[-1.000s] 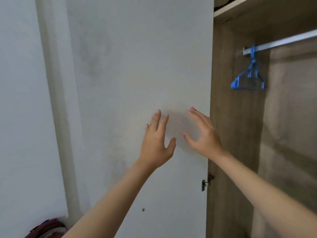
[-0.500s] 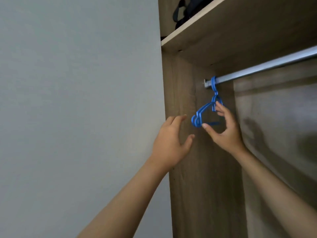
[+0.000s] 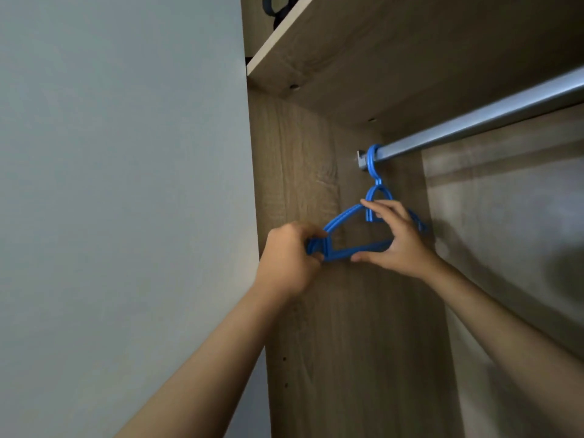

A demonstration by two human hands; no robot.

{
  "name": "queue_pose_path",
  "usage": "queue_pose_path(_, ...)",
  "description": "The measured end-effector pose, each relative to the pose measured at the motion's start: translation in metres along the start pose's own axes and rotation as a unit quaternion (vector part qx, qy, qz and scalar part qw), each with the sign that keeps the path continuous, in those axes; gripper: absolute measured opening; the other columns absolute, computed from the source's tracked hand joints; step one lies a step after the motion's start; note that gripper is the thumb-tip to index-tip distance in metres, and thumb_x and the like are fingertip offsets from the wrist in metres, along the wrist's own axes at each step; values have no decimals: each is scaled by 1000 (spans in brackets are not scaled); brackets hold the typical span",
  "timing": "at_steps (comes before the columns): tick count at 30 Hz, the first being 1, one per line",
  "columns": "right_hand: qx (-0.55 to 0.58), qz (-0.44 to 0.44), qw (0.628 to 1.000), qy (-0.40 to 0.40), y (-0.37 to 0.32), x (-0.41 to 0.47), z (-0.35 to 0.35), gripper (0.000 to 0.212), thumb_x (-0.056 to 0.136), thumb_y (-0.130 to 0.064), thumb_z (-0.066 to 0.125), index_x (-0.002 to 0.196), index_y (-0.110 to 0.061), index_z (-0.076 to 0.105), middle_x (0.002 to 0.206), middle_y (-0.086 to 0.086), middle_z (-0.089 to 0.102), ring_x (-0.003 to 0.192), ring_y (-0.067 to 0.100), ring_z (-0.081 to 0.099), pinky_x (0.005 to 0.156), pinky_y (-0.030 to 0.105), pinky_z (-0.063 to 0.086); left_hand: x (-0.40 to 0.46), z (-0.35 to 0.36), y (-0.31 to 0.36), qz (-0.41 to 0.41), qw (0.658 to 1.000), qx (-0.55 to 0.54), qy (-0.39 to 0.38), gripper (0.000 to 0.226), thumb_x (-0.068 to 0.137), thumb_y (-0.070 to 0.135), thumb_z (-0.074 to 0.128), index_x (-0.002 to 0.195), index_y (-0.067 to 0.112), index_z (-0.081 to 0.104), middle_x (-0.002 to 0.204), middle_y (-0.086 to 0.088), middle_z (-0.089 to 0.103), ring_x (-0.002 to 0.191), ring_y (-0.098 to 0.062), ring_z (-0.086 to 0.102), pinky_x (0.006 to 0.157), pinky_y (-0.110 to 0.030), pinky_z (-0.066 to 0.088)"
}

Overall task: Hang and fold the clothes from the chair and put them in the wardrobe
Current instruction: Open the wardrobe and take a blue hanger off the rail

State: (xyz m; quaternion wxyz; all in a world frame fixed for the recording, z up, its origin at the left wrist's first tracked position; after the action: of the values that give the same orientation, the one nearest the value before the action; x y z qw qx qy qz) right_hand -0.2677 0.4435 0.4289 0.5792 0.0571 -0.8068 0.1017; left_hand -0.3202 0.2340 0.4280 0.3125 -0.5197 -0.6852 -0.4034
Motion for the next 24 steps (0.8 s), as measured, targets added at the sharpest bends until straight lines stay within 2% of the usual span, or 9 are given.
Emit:
queue_pose_path(5, -26, -22, 999, 9, -3, 1, 0, 98, 56, -61, 76, 141, -28, 41, 129, -3, 45, 119, 12, 46, 102, 34, 42, -2, 0, 0, 5, 999, 33, 17, 37, 84, 4, 62, 119, 17, 65, 118, 0, 65, 106, -14, 60, 90, -20, 46)
queue_pose_path(10, -38, -28, 999, -5, -6, 1, 4, 101, 56, -58, 76, 143, -24, 37, 130, 2, 43, 118, 12, 43, 101, 27, 36, -2, 2, -1, 17, 999, 43, 21, 37, 84, 3, 63, 118, 17, 65, 121, 1, 64, 113, -16, 56, 98, -31, 48)
queue_pose_path(15, -32, -52, 998, 9, -7, 2, 0, 97, 59, -61, 72, 142, -21, 40, 125, 0, 45, 115, 8, 45, 98, 18, 35, -4, -3, -2, 23, 999, 22, 43, 35, 84, 5, 64, 117, 18, 66, 119, 3, 65, 111, -15, 56, 96, -30, 49)
queue_pose_path(20, -62, -74, 995, 28, -9, 4, -8, 97, 62, -66, 71, 143, -24, 39, 124, -4, 45, 114, 9, 46, 98, 23, 39, -5, -8, 3, 34, 997, -18, 60, 34, 83, 4, 65, 113, 19, 68, 118, 8, 66, 110, -13, 57, 97, -31, 48)
queue_pose_path(24, -74, -99, 991, 55, -16, 11, -19, 96, 63, -63, 73, 143, -21, 41, 123, -1, 47, 113, 12, 49, 97, 32, 45, -2, -15, 2, 11, 990, -110, 84, 34, 81, -2, 65, 109, 16, 70, 115, 7, 67, 105, -2, 59, 92, -20, 50)
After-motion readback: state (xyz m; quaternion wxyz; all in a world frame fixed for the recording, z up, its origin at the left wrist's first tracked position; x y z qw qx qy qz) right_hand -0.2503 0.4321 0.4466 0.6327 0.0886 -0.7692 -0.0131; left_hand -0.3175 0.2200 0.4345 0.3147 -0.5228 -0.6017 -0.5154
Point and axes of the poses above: each hand's wrist, its own x-axis towards the middle knuckle, its own z-axis out of the palm, y = z × x, the point moved 9 cm from there along x, towards the middle knuckle
